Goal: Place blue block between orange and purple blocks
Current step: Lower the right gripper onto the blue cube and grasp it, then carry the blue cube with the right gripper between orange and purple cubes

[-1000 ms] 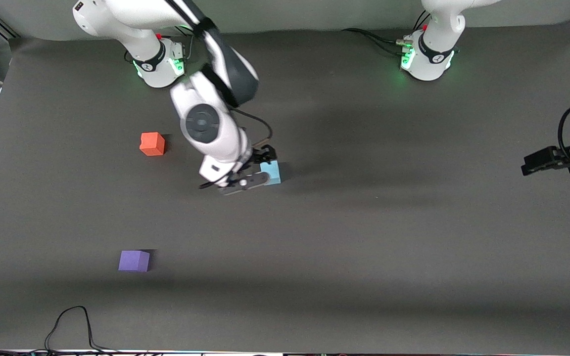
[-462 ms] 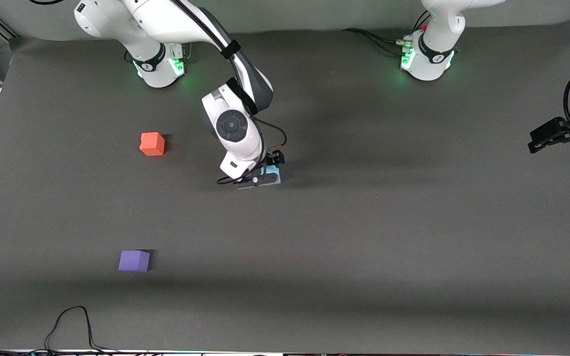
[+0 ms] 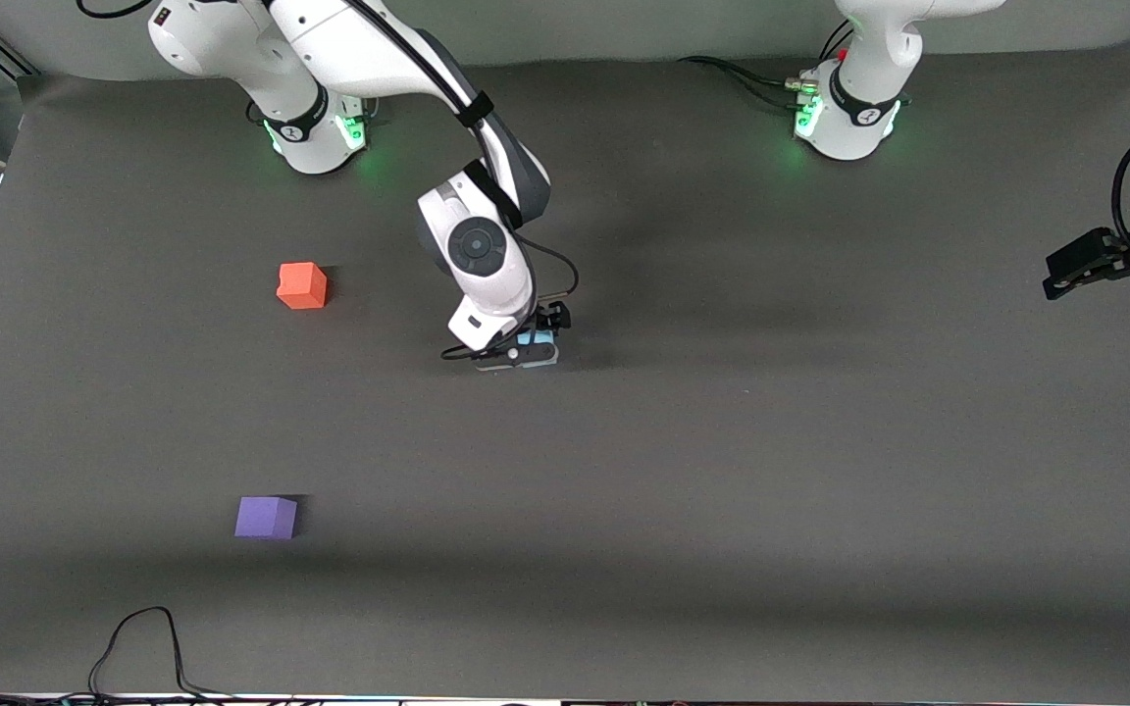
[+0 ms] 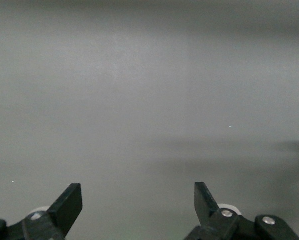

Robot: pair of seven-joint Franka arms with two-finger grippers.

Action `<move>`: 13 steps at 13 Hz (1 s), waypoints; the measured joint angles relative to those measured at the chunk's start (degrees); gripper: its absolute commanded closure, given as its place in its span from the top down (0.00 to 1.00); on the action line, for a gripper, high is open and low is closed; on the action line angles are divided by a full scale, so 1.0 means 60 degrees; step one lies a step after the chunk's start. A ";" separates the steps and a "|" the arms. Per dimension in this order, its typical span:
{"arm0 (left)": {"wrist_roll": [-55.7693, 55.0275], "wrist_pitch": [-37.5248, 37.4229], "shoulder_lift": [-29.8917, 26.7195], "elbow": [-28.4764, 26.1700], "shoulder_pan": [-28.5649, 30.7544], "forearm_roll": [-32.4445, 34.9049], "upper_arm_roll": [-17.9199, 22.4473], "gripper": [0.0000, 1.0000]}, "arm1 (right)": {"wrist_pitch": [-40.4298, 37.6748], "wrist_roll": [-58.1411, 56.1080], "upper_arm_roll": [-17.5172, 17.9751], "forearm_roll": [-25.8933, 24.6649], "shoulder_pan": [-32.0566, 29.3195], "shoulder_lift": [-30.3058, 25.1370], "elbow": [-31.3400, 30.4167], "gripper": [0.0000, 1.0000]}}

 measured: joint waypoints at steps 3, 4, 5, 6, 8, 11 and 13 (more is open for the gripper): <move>0.0422 0.0000 0.0000 -0.0008 -0.0006 0.0000 0.0004 1.00 | 0.0161 0.0025 0.0000 0.0034 0.0117 0.0195 -0.0001 0.63; 0.0548 -0.0001 0.0000 -0.0010 -0.0006 0.0000 0.0007 1.00 | 0.0235 0.0028 0.0001 0.0046 0.0148 0.0245 -0.0001 0.41; 0.0613 -0.0001 0.0000 -0.0012 -0.0006 0.0000 0.0009 1.00 | 0.0258 0.0031 0.0000 0.0055 0.0162 0.0281 -0.0001 0.23; 0.0646 -0.0002 0.0000 -0.0017 -0.0006 0.0000 0.0011 1.00 | 0.0275 0.0033 -0.0002 0.0061 0.0163 0.0305 -0.0001 0.16; 0.0655 -0.0002 0.0001 -0.0026 -0.0006 0.0000 0.0015 1.00 | 0.0279 0.0046 -0.0025 0.0078 0.0163 0.0299 0.0031 0.17; 0.0655 -0.0002 0.0001 -0.0035 -0.0052 0.0000 0.0015 1.00 | 0.0084 0.0062 -0.0275 0.0091 0.0164 0.0111 0.0090 0.18; 0.0654 -0.0002 0.0001 -0.0039 -0.0081 0.0000 0.0015 1.00 | -0.0801 -0.0019 -0.0959 0.0091 0.0165 -0.0423 0.0210 0.21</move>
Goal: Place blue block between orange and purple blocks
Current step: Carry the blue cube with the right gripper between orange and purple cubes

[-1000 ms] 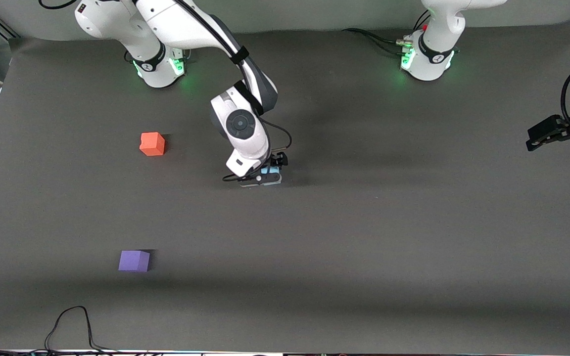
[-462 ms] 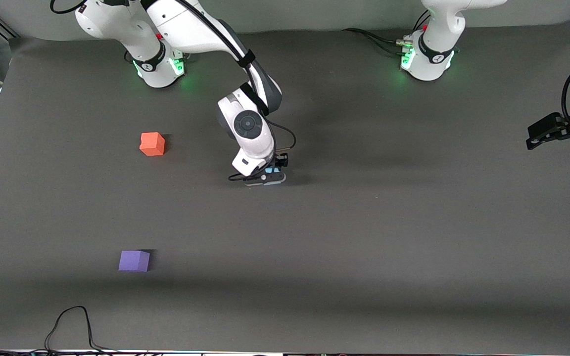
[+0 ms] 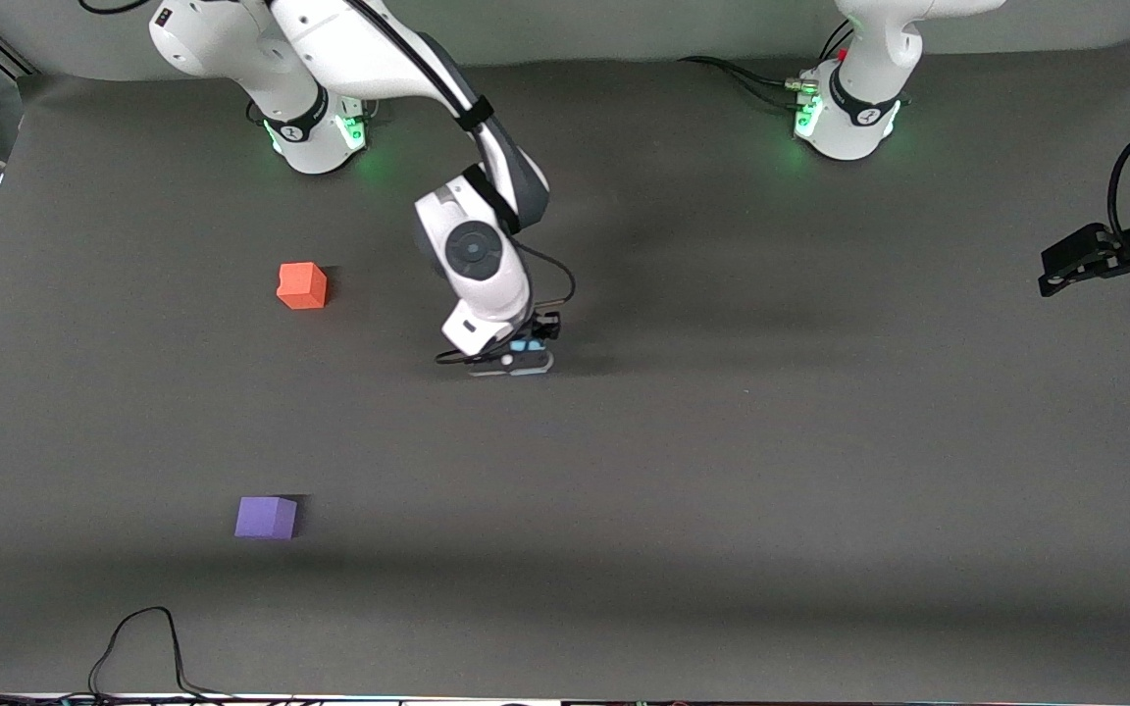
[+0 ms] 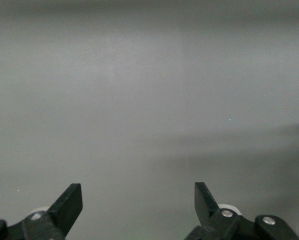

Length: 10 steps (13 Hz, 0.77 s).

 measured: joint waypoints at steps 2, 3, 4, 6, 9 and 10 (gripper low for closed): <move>0.0000 0.0000 0.0000 0.0000 0.0001 0.0000 0.0015 1.00 | -0.0918 -0.0636 -0.0988 0.0000 -0.0023 -0.0695 0.0072 0.24; 0.0000 0.0000 0.0000 0.0000 0.0001 0.0000 0.0022 1.00 | -0.1282 -0.1150 -0.1546 0.0000 -0.0038 -0.0992 0.0073 0.24; 0.0000 0.0000 0.0002 -0.0001 0.0000 0.0000 0.0025 1.00 | -0.1582 -0.1782 -0.2138 0.0000 -0.0063 -0.1213 0.0065 0.24; 0.0000 0.0000 0.0008 -0.0007 0.0000 -0.0002 0.0026 1.00 | -0.2033 -0.3214 -0.3388 0.0078 -0.0124 -0.1383 0.0023 0.24; 0.0000 -0.0003 0.0009 -0.0014 -0.0017 -0.0004 0.0020 1.00 | -0.2327 -0.5561 -0.4621 0.0652 -0.0668 -0.1358 -0.0341 0.24; 0.0001 -0.0004 0.0009 -0.0015 -0.0021 -0.0004 0.0020 1.00 | -0.2329 -0.6132 -0.4658 0.0753 -0.1114 -0.1332 -0.0524 0.24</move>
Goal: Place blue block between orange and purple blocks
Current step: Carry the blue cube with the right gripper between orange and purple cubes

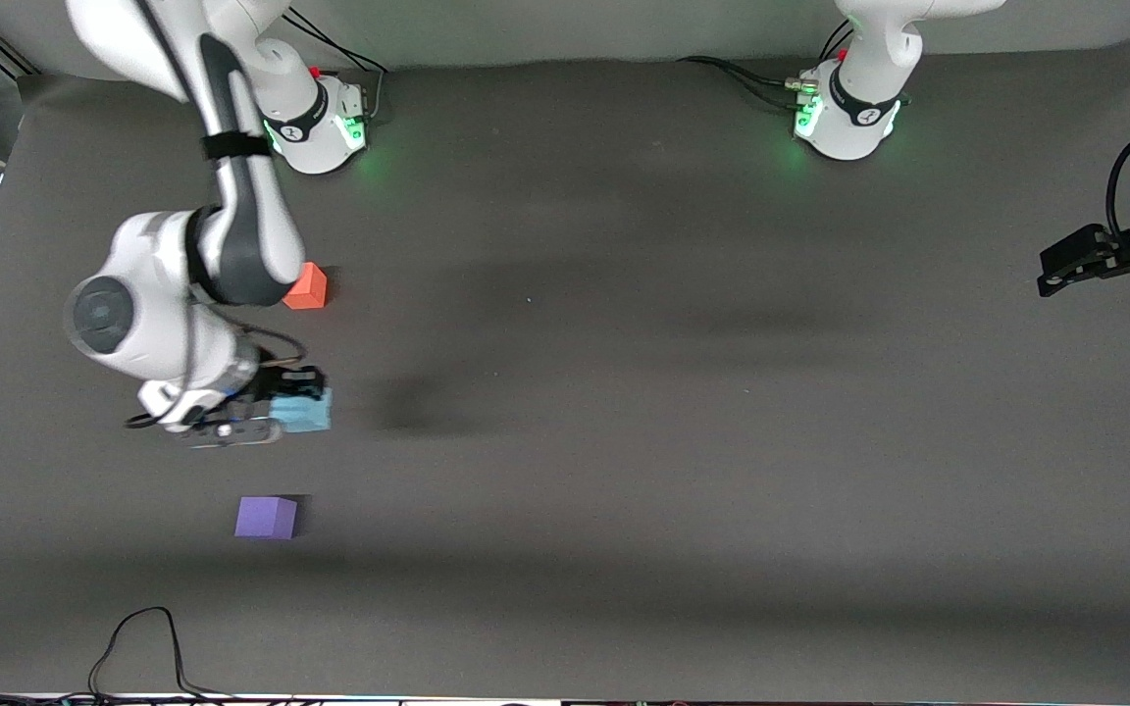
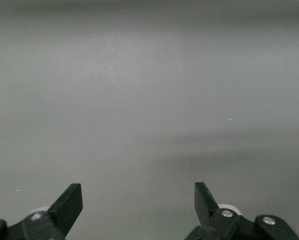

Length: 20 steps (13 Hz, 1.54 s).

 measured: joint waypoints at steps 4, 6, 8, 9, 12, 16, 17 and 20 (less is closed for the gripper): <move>0.0003 0.0000 0.0000 -0.0007 -0.0007 0.0000 0.0002 1.00 | 0.0724 -0.0738 0.0039 0.0392 -0.0702 0.0576 -0.0708 0.24; 0.0003 0.0000 0.0001 -0.0013 -0.0006 0.0000 0.0003 1.00 | 0.1131 -0.1139 0.0149 0.1267 -0.0594 0.1112 -0.0991 0.24; 0.0003 0.0000 0.0001 -0.0019 -0.0007 -0.0003 0.0004 1.00 | 0.1323 -0.1469 0.0191 0.1837 -0.0476 0.1692 -0.1056 0.24; 0.0003 0.0000 0.0000 -0.0020 -0.0006 -0.0006 0.0004 1.00 | 0.1420 -0.1511 0.0194 0.1921 -0.0453 0.1903 -0.1053 0.24; 0.0003 0.0001 0.0000 -0.0020 -0.0006 -0.0008 0.0004 1.00 | 0.1495 -0.1526 0.0197 0.1947 -0.0451 0.2166 -0.1051 0.25; 0.0003 0.0004 0.0000 -0.0021 -0.0006 -0.0010 0.0004 1.00 | 0.1956 -0.1534 0.0247 0.1957 -0.0452 0.2210 -0.1287 0.43; 0.0003 0.0004 0.0000 -0.0021 -0.0006 -0.0011 0.0004 1.00 | 0.2050 -0.1535 0.0278 0.1987 -0.0451 0.2210 -0.1347 0.79; 0.0003 0.0004 0.0000 -0.0021 -0.0006 -0.0013 0.0004 1.00 | 0.2064 -0.1546 0.0284 0.2114 -0.0451 0.2211 -0.1370 1.00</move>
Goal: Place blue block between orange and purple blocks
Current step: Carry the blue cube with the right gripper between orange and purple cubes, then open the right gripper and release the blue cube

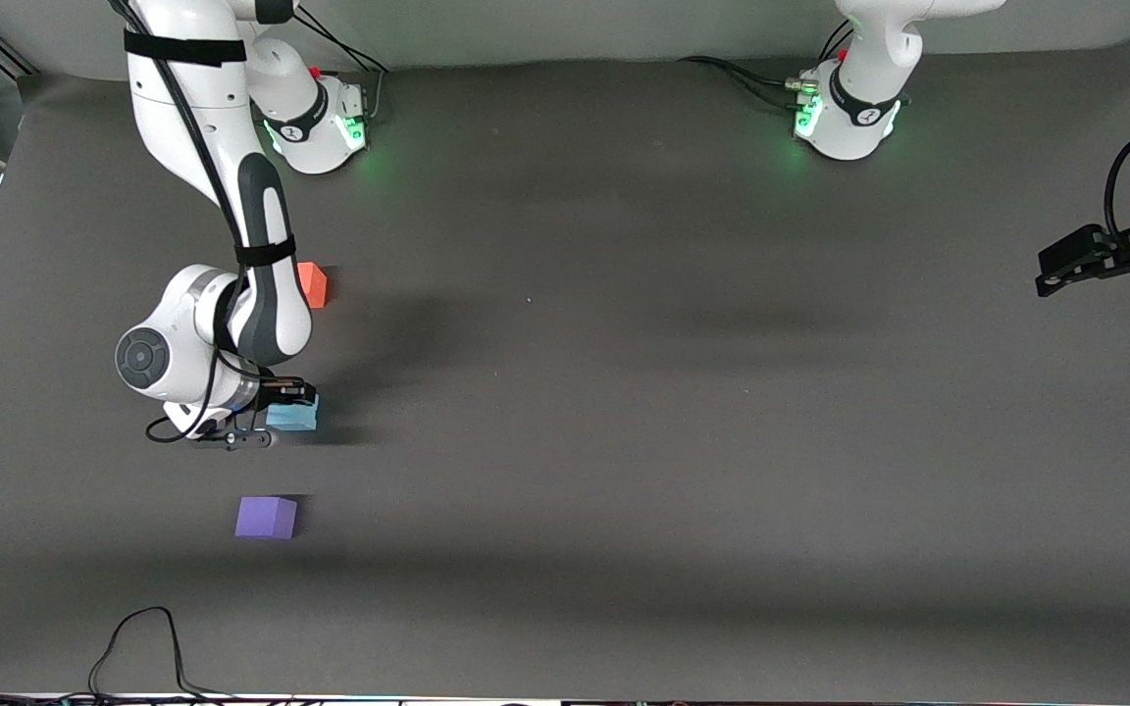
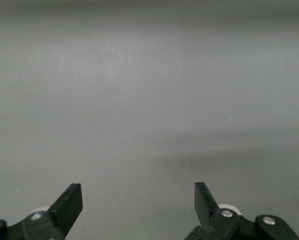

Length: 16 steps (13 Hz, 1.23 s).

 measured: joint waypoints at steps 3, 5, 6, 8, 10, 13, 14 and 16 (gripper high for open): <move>0.0000 0.0000 0.0000 0.0000 0.0000 -0.0008 0.0000 1.00 | -0.0106 -0.0037 0.0004 0.0059 0.0006 -0.0064 0.0089 1.00; 0.0000 0.0000 0.0000 -0.0001 0.0000 -0.0011 0.0000 1.00 | -0.0569 -0.0041 -0.0023 0.0062 0.0013 -0.0306 0.0387 1.00; 0.0000 0.0000 0.0000 -0.0001 0.0000 -0.0014 0.0000 1.00 | -0.0867 -0.0044 -0.0088 0.0053 0.0021 -0.0508 0.0619 1.00; 0.0000 0.0001 0.0000 -0.0002 -0.0001 -0.0019 -0.0001 1.00 | -0.1532 -0.0080 -0.0271 -0.0056 0.0027 -0.0964 0.1142 1.00; 0.0000 0.0001 0.0000 -0.0005 -0.0001 -0.0022 0.0000 1.00 | -0.2116 -0.0091 -0.0385 -0.0283 0.0029 -0.1413 0.1679 1.00; 0.0000 0.0001 0.0000 -0.0009 -0.0001 -0.0023 0.0000 1.00 | -0.2780 -0.0047 -0.0365 -0.0919 0.0071 -0.2109 0.2177 1.00; 0.0000 0.0004 0.0000 -0.0010 -0.0001 -0.0024 0.0000 1.00 | -0.2918 0.0122 -0.0236 -0.1395 0.0011 -0.2389 0.2229 1.00; 0.0000 0.0009 0.0000 -0.0011 -0.0001 -0.0024 0.0000 1.00 | -0.3162 0.0561 0.0660 -0.2421 -0.0652 -0.3178 0.2256 1.00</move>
